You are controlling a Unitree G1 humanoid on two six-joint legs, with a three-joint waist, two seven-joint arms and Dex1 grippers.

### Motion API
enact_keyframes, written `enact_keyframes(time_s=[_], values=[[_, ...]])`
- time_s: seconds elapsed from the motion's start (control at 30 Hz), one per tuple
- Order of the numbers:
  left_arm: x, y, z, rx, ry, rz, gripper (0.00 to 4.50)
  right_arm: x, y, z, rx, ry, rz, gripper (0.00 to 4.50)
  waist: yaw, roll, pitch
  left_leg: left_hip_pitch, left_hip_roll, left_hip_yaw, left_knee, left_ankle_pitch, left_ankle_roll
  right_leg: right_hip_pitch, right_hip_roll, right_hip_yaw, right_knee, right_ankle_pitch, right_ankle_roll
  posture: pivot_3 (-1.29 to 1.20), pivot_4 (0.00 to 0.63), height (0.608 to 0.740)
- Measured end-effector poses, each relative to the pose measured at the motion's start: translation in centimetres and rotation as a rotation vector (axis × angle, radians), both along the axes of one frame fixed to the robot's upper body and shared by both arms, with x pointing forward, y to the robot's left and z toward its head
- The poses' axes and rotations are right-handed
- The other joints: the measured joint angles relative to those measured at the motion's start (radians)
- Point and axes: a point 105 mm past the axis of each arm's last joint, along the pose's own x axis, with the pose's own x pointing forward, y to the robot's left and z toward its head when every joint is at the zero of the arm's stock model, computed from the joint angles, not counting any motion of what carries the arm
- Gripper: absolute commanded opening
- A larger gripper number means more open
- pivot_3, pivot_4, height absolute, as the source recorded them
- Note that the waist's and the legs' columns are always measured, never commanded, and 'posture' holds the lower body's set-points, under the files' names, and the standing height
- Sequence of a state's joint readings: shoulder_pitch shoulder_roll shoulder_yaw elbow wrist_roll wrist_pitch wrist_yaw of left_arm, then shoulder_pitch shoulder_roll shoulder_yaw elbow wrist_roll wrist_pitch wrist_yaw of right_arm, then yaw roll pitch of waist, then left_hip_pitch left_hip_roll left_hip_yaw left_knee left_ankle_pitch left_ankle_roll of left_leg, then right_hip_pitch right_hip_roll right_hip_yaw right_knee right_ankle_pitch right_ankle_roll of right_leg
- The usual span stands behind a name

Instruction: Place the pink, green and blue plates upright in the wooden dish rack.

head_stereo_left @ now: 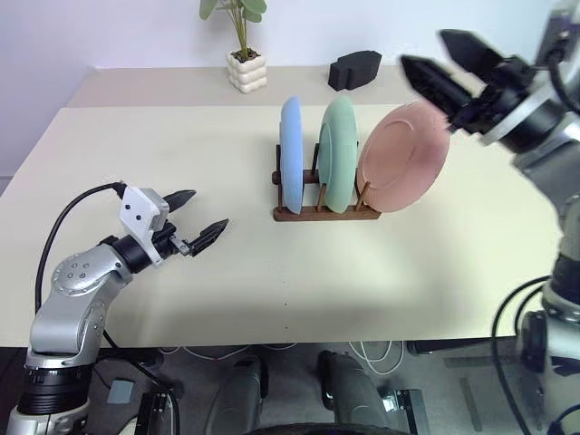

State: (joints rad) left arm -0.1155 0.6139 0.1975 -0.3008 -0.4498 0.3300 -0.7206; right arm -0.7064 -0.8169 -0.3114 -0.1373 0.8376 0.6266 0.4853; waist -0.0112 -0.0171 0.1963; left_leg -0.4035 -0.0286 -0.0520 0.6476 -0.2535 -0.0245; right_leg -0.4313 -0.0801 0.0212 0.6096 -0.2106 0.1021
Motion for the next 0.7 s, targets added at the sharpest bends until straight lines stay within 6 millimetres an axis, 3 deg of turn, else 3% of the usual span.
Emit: enact_keyframes(time_s=[0.2,0.33,0.4,0.5,0.7], values=[[-0.3,-2.4,-0.2,-0.023,0.023,-0.101,4.50,1.5,-6.4,-3.2,-0.114,0.075,-0.258,0.03,-0.002,0.000,0.000,0.000,0.000,0.001,0.000,0.000,0.000,0.000,0.000,0.000,0.000,0.000,0.000,0.00,0.150,0.730],[-1.3,-4.4,-0.2,-0.032,0.045,-0.202,4.50,1.8,-9.7,-6.4,-0.281,0.156,-0.415,0.03,-0.001,0.000,0.000,0.000,0.000,0.001,0.000,0.000,0.000,0.000,0.000,0.000,0.000,0.000,0.000,0.00,0.150,0.730],[-1.8,-5.4,-0.3,-0.032,0.056,-0.242,4.50,2.0,-10.1,-8.3,-0.385,0.201,-0.449,0.03,-0.003,0.000,0.000,0.000,0.000,0.001,0.000,0.000,0.000,0.000,0.000,0.001,0.000,0.000,0.000,0.00,0.150,0.730],[-1.9,-5.9,-0.4,-0.039,0.061,-0.255,4.50,2.2,-8.8,-9.8,-0.426,0.228,-0.398,0.03,-0.008,0.001,0.001,0.001,0.000,0.002,0.000,0.000,0.000,0.000,0.001,0.002,0.001,0.001,-0.001,0.00,0.150,0.730],[-1.8,-5.8,-0.3,-0.040,0.061,-0.241,4.50,1.9,-4.5,-9.5,-0.457,0.171,-0.254,0.03,0.000,0.001,0.001,0.000,0.000,0.001,0.002,0.000,0.000,0.000,0.001,0.001,0.001,0.001,0.000,0.00,0.150,0.730]])
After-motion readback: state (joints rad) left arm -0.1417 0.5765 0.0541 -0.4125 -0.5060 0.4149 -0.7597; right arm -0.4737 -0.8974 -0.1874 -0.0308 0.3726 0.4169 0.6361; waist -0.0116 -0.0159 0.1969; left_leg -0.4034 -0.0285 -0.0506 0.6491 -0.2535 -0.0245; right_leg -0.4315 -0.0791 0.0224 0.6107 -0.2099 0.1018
